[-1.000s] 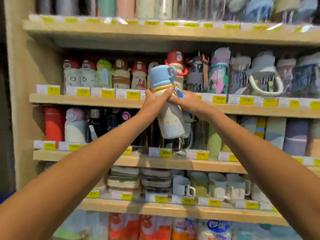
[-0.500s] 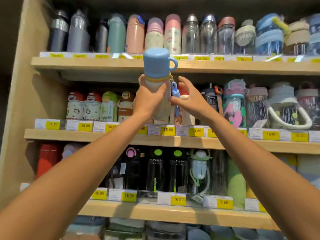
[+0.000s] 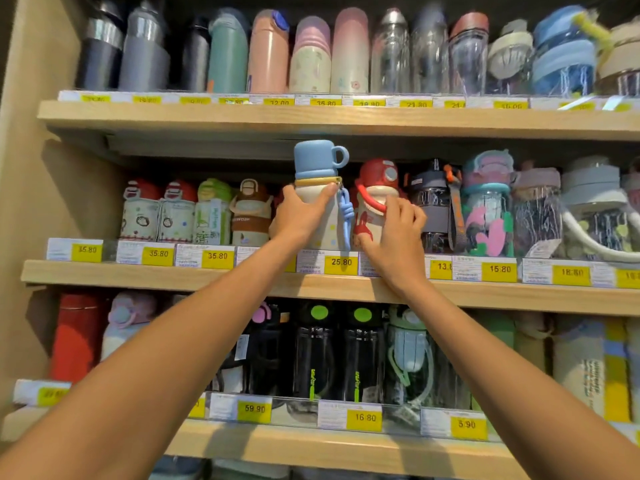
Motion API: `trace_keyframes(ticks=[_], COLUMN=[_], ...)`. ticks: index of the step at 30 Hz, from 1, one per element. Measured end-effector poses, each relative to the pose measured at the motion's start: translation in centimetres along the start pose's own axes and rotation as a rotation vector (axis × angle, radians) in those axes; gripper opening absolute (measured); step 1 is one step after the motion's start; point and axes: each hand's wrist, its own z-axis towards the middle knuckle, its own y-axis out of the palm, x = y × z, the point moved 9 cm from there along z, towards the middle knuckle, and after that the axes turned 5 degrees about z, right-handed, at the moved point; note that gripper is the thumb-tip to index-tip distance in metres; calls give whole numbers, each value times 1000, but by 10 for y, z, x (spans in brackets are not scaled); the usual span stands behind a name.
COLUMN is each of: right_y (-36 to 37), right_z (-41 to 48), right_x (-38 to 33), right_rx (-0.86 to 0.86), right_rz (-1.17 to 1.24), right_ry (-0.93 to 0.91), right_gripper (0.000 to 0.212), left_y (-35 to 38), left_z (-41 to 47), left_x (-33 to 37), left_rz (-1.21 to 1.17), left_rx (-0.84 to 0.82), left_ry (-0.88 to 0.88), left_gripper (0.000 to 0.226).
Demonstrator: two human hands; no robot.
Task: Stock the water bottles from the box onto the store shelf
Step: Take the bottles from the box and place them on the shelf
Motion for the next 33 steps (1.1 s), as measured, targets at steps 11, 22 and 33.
trace_keyframes(ticks=[11,22,33], right_y=[0,-2,-33], right_z=[-4,-6,-31], right_x=[3,4,15], right_rx=[-5,-17,-33], right_rz=[28,34,315], right_ry=[13,21,25], right_gripper=[49,49,47], left_y=[22,32,12], left_z=[10,1,-78], left_x=[-2,-12,8], left_rz=[125,133,-194], left_rx=[-123,-145,30], left_ry=[-58,-169,40], left_gripper=[94,92,42])
